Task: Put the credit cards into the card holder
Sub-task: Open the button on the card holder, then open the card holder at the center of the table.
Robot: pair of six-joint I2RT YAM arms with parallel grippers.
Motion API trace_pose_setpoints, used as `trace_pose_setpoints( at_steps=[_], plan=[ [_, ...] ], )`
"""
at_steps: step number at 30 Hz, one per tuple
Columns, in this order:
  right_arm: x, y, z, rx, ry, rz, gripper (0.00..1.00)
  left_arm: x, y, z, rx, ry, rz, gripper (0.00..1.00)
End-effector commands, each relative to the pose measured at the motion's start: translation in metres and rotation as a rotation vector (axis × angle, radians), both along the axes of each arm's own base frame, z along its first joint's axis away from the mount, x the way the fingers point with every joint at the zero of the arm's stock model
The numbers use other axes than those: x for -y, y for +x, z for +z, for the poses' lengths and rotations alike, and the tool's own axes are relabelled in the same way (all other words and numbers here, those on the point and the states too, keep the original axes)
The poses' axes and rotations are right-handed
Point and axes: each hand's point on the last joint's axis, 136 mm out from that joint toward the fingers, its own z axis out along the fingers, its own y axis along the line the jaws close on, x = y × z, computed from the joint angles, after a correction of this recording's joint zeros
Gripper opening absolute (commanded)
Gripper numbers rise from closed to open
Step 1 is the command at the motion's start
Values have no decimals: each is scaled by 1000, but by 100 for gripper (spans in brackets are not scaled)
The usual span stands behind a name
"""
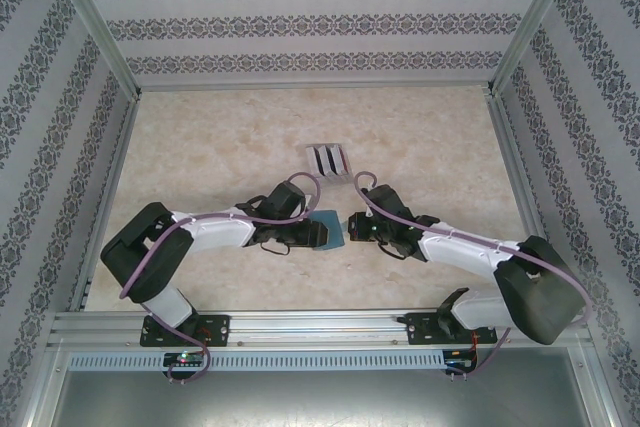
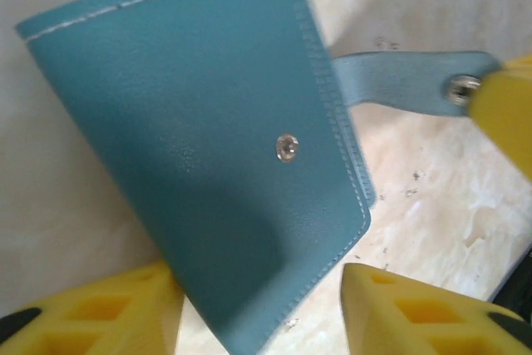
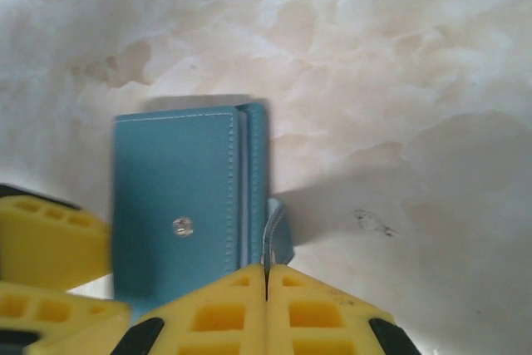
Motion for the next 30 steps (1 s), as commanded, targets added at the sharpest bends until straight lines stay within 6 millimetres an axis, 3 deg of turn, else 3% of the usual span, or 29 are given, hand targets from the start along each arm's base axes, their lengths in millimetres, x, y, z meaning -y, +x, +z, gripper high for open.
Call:
trace_pose_setpoints(
  at_steps=[1,5,9,12,18,21,24,30],
  plan=[
    [-12,-6,22,34,77,80,0,-3,3,0,-4,16,0,57],
    [-26,-6,44,54,173,106,0,-18,12,-8,-49,-11,58,61],
    [-36,-5,61,69,238,117,0,-26,23,-11,-140,-152,131,65],
    [-43,-5,68,74,263,135,0,-27,29,-4,-165,-281,162,75],
    [-62,-3,91,99,379,186,0,-35,32,11,-109,-279,165,77],
    [-68,-2,100,115,402,200,0,-40,32,7,-114,-229,168,76],
    [-74,-4,105,123,411,232,0,-42,32,4,-117,-203,174,75],
    [-75,-3,87,80,389,218,0,-45,34,5,-104,-206,185,74]
  ],
)
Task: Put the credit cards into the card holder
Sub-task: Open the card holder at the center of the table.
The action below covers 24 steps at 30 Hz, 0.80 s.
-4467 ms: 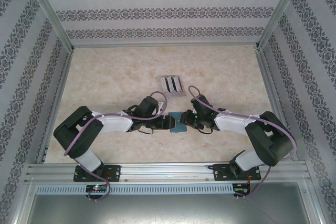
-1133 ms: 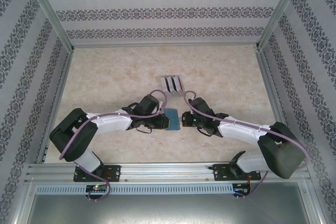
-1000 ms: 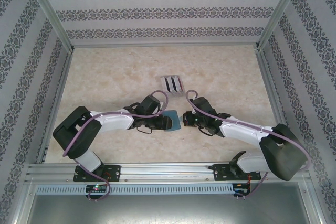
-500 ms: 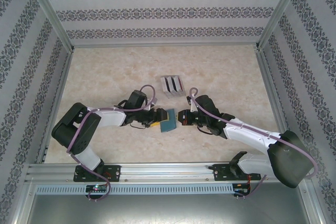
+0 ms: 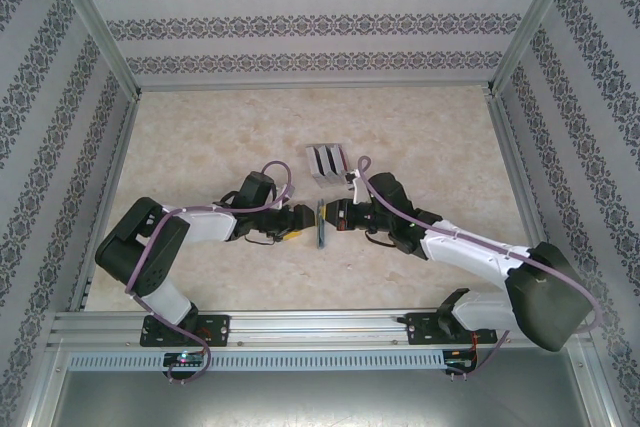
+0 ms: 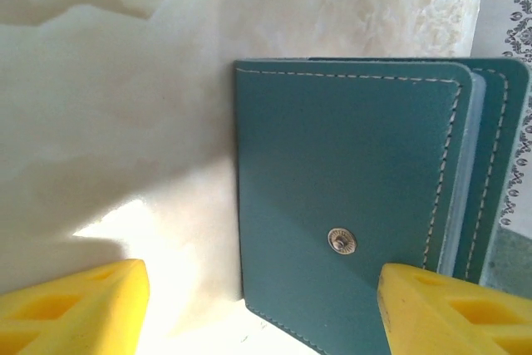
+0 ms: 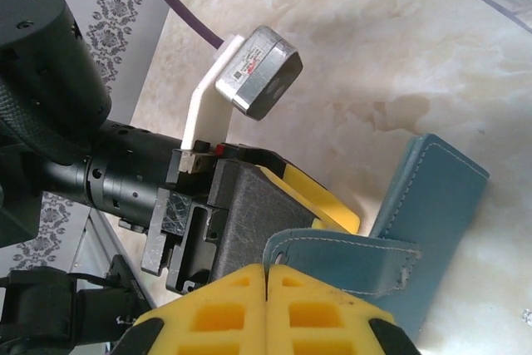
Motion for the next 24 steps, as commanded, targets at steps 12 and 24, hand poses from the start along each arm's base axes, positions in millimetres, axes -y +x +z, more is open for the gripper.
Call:
trace_pose_setpoints(
  at_steps=[12,24],
  plan=[
    [2,-4,-3,-11,26,6,0,-19,9,4,52,22,63,77],
    [-5,-4,3,9,59,26,0,-24,10,16,96,25,63,80]
  ],
)
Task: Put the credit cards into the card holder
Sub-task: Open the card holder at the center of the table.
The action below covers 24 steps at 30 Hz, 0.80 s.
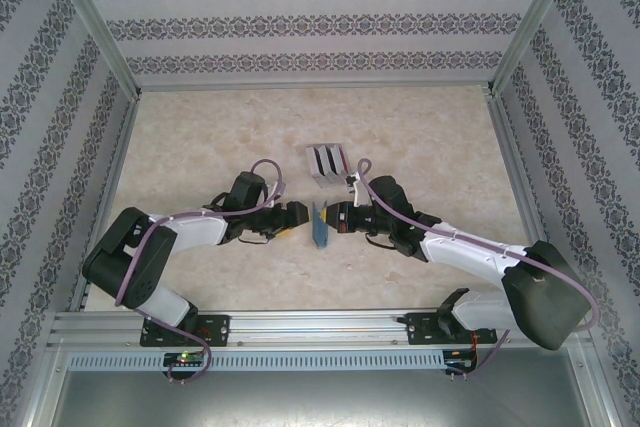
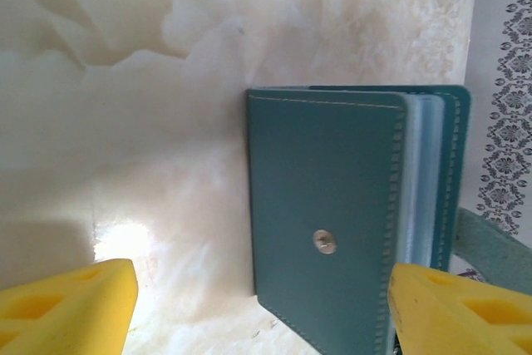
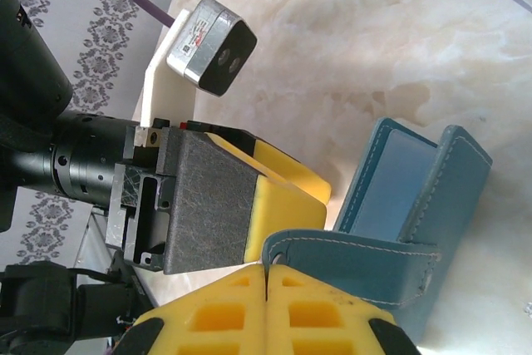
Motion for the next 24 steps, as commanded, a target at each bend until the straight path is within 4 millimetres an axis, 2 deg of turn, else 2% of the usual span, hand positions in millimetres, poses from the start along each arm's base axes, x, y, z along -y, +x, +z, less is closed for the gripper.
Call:
trace_pose_setpoints(
  at_steps=[1,5,10,17,19,22,23,24],
  plan=[
    [-6,0,7,13,37,20,0,-7,5,2,24,16,12,80],
    [-9,1,2,2,28,25,0,-5,5,3,18,-36,28,81],
    [-6,3,-5,0,12,1,0,-7,5,-12,-31,5,36,77],
    [2,3,-14,-15,-15,-24,0,-15,4,-32,-82,107,43,55],
    [11,6,-19,-22,-45,-61,0,-19,5,-35,-82,137,52,49],
    [36,11,-33,-42,-133,-141,1,-26,6,-34,-66,180,64,44],
    [49,13,-41,-57,-188,-180,18,-27,6,-33,-60,186,67,43],
    [63,13,-49,-73,-248,-220,27,-28,7,-32,-52,191,69,42]
  ],
)
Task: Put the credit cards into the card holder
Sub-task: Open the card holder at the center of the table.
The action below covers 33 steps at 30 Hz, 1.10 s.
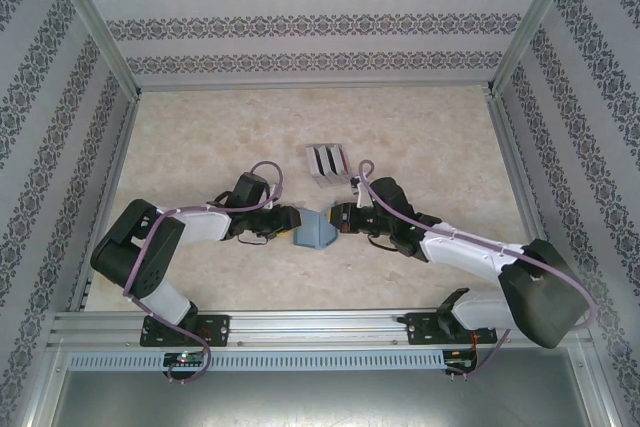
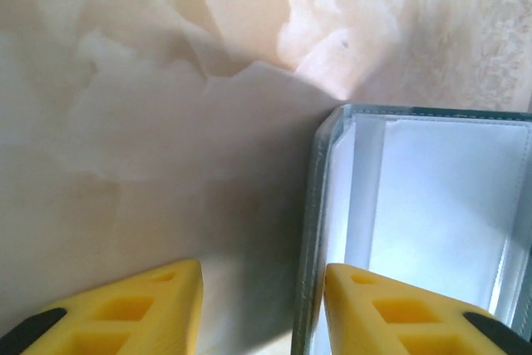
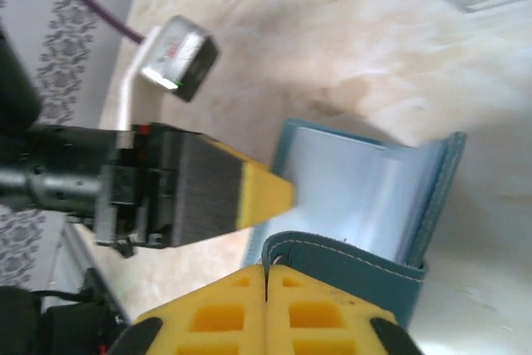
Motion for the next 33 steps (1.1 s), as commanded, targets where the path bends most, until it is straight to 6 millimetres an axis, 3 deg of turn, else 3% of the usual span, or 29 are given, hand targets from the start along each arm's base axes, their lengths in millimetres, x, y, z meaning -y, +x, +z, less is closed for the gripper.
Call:
trace_pose_setpoints(
  at_steps=[1,3,4,5,8,10,13,16,20,22,25,27,30,33],
  plan=[
    [55,2,-34,-45,-241,-158,28,-15,2,-1,23,87,17,40],
    [85,0,-47,-55,-365,-238,33,-17,3,0,38,105,19,35],
    [101,-1,-51,-77,-413,-303,43,-18,3,1,41,113,18,33],
    [108,0,-48,-99,-422,-345,45,-18,3,0,40,118,14,31],
    [90,12,8,61,-421,-368,45,-17,5,-4,30,121,4,24],
    [67,19,44,171,-396,-341,44,-14,5,-8,18,117,-8,17],
    [31,29,71,218,-358,-276,43,-7,3,-14,-11,78,-21,16],
    [0,30,57,156,-304,-211,40,-4,2,-15,-19,61,-26,16],
    [-27,21,13,66,-312,-140,35,-9,4,-11,0,88,-22,18],
    [-32,19,-12,8,-323,-129,30,-10,4,-8,13,92,-17,18],
    [-23,21,-35,-42,-376,-129,29,-13,5,-8,16,114,-12,19],
    [-17,25,-35,-40,-386,-111,31,-12,4,-7,16,107,-17,20],
    [-20,37,-16,-10,-336,-44,36,-13,5,-6,17,113,-20,22],
    [-17,56,-1,41,-424,-25,41,-13,6,-6,18,121,-24,23]
  ],
)
